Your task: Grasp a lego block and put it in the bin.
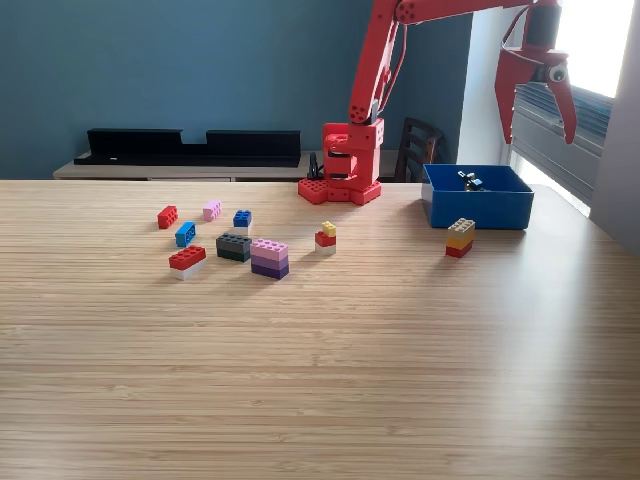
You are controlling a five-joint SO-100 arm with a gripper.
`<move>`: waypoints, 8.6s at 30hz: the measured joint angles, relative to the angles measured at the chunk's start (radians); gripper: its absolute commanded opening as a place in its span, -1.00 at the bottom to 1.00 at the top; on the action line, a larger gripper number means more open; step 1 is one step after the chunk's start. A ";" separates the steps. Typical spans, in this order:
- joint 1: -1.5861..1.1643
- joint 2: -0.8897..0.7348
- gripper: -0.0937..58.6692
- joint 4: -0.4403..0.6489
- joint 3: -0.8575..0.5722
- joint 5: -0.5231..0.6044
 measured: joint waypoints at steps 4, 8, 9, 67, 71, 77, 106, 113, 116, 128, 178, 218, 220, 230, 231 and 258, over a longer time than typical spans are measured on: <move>0.095 0.000 -0.99 0.000 -0.058 0.038; 0.213 0.000 -0.99 0.000 -0.064 0.067; 0.249 0.000 -0.99 0.000 -0.064 0.072; 1.364 -0.002 -0.99 -0.094 0.015 0.224; 1.445 -0.002 -0.99 -0.129 0.041 0.267; 1.549 -0.003 -0.27 -0.199 0.144 0.336; 1.509 -0.003 -0.21 -0.448 0.509 0.334; 1.505 -0.003 -0.30 -0.457 0.509 0.313; 1.506 -0.003 -0.31 -0.457 0.509 0.313; 1.505 -0.003 -0.31 -0.497 0.509 0.295; 1.505 -0.175 -0.99 -0.508 0.454 0.318; 0.589 0.267 -1.00 -0.209 0.367 0.178; 0.489 0.267 -1.00 -0.209 0.396 0.152; 0.103 0.270 -1.00 -0.209 0.568 0.066; 0.097 0.272 -1.00 -0.209 0.568 0.066; 0.054 -0.038 0.22 -0.077 0.291 -0.009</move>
